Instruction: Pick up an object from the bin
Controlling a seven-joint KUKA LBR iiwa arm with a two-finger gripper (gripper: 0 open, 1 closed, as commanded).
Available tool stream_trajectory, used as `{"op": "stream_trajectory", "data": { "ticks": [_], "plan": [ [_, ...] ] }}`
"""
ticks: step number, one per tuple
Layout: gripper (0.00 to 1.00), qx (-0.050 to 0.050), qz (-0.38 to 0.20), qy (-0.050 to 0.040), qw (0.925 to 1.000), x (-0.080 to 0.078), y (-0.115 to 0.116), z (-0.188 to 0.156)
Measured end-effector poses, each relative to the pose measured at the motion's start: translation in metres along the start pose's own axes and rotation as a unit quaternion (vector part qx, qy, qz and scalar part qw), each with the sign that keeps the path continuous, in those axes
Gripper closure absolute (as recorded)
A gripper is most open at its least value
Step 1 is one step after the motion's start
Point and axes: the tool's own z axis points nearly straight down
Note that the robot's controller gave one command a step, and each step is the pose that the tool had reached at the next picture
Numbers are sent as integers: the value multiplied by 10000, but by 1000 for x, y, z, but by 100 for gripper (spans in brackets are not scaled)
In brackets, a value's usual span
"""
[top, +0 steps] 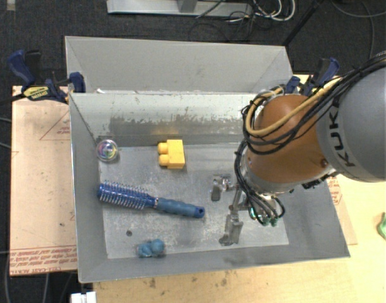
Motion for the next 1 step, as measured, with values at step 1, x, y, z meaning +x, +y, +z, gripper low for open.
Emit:
{"op": "stream_trajectory", "data": {
  "ticks": [1],
  "plan": [
    [0, 1, -475, -34, 9989, -61, 5, 85]
  ]
}}
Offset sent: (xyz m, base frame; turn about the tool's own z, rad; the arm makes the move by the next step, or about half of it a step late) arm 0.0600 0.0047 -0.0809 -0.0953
